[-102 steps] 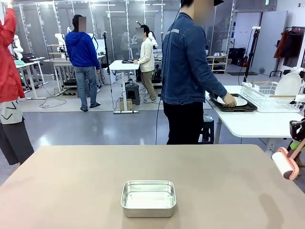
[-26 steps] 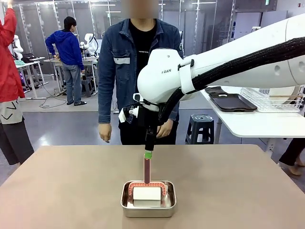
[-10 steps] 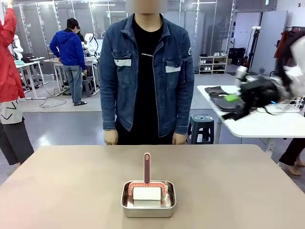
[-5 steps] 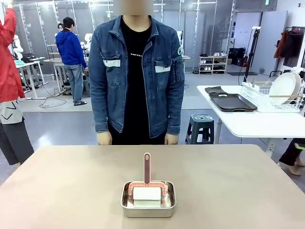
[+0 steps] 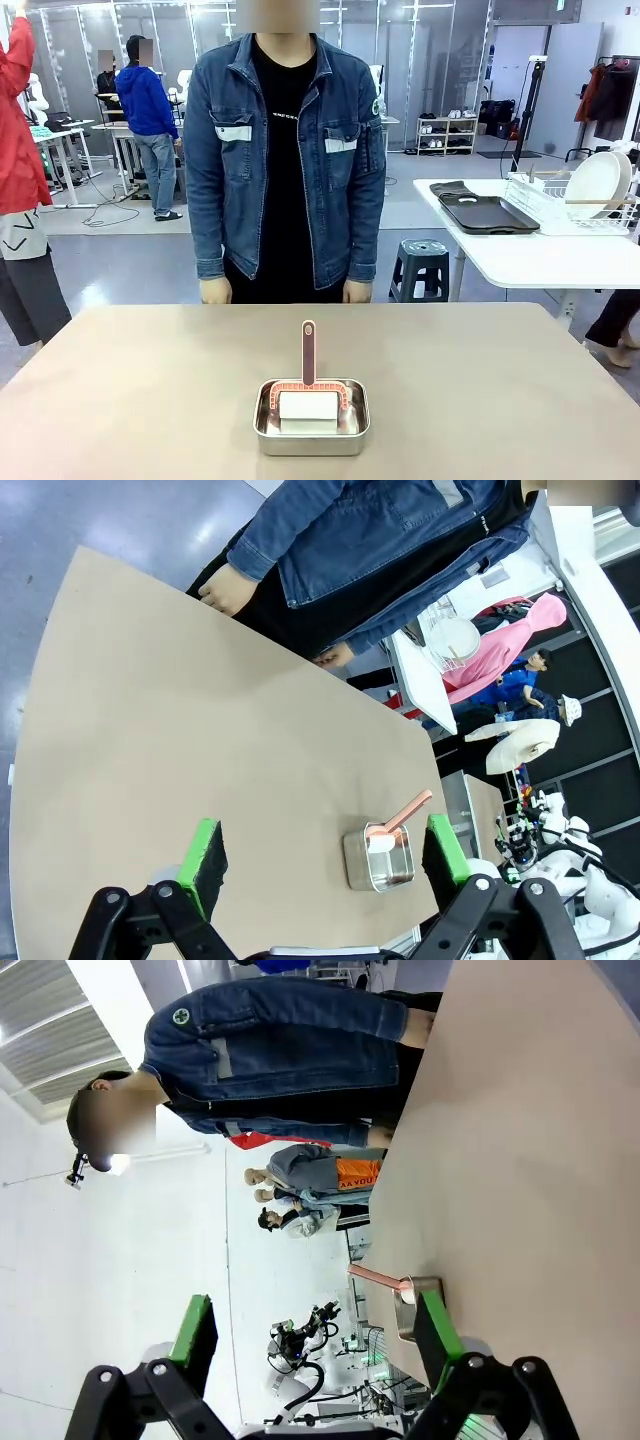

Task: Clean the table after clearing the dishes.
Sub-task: Place the Lint Roller back on top of the Airtight Container.

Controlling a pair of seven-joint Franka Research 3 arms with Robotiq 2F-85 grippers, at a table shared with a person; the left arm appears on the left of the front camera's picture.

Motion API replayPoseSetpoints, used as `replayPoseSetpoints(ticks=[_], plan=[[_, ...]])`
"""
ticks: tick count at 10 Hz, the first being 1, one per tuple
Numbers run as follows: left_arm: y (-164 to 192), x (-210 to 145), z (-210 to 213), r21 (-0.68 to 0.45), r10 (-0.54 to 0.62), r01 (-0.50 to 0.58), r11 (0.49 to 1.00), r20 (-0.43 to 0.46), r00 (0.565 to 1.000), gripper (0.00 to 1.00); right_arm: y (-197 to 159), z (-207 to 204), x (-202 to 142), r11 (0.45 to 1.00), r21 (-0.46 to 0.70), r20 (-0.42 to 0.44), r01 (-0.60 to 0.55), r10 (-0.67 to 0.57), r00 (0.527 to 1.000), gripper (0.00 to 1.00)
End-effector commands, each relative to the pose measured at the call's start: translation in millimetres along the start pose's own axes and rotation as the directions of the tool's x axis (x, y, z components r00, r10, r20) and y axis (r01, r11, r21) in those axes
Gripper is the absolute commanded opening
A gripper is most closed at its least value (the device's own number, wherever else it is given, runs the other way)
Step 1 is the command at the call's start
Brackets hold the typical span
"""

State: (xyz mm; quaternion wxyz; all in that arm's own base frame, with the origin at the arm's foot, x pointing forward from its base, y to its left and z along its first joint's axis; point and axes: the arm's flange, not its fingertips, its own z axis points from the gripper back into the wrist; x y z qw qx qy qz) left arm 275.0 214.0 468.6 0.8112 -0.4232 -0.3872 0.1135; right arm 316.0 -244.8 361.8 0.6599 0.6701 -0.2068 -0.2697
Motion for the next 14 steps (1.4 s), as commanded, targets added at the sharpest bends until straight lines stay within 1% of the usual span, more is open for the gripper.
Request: replayPoseSetpoints(ticks=[1,14], plan=[[-0.4,-0.7,2.2,-0.008,-0.003,0.003,1.000,-0.004,1.000,1.00,7.8,0.6,3.1,1.000,0.009,-0.011,-0.015,0.015,1.000,1.00],[-0.4,-0.7,2.2,-0.008,-0.003,0.003,1.000,-0.004,1.000,1.00,7.8,0.6,3.1,1.000,0.009,-0.011,-0.015,0.015,1.000,1.00]])
